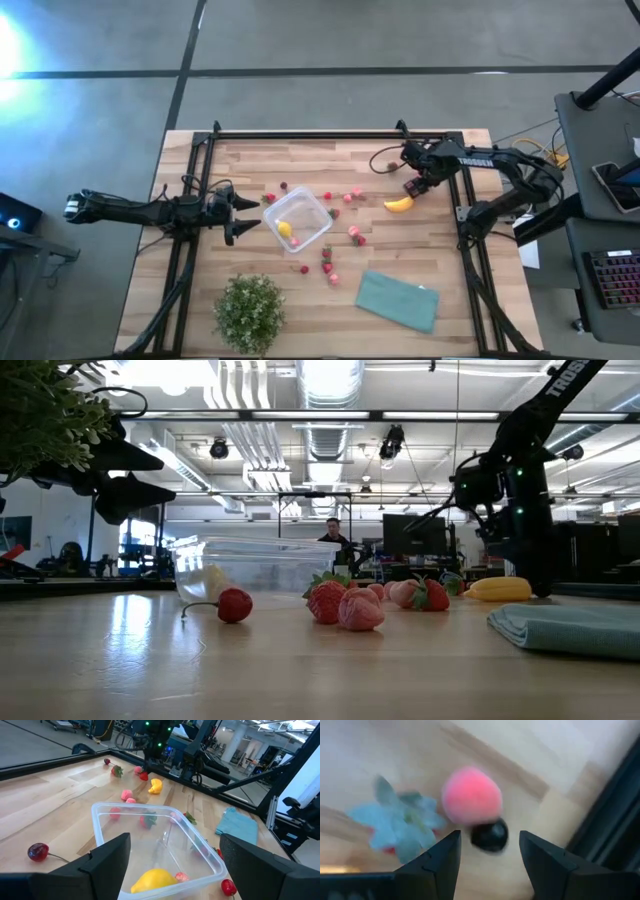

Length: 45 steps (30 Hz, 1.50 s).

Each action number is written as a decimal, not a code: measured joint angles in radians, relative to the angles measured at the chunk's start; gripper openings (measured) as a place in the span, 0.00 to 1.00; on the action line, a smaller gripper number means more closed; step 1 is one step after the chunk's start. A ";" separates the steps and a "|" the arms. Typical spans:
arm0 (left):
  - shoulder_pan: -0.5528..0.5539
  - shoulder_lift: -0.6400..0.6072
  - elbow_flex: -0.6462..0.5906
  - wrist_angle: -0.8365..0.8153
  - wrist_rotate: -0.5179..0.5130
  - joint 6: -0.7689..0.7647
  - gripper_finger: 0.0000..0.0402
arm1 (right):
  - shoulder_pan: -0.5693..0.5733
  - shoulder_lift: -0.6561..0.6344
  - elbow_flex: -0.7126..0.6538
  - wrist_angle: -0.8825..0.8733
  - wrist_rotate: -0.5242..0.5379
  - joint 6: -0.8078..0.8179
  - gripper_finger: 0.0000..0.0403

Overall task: Pick and placing Produce into tupperware
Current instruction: Put the black plum into the transparent bin

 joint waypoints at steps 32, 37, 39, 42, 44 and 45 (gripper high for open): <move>0.000 0.000 0.000 0.000 0.000 0.000 0.73 | -0.050 0.002 -0.001 0.019 -0.053 -0.002 0.31; 0.000 0.001 0.000 0.000 0.000 0.000 0.73 | -0.050 0.001 -0.001 0.000 -0.053 0.026 0.27; 0.000 0.001 0.000 0.000 0.000 0.000 0.73 | -0.049 -0.003 -0.001 -0.015 -0.062 0.034 0.26; 0.000 0.000 0.000 0.000 0.000 0.000 0.73 | -0.049 -0.016 -0.001 -0.035 -0.120 0.034 0.26; 0.000 0.000 0.000 0.000 0.000 0.000 0.73 | -0.048 -0.028 -0.002 -0.048 -0.156 0.034 0.26; 0.000 0.001 0.000 0.000 0.000 0.000 0.73 | -0.046 -0.038 -0.002 -0.051 -0.178 0.035 0.26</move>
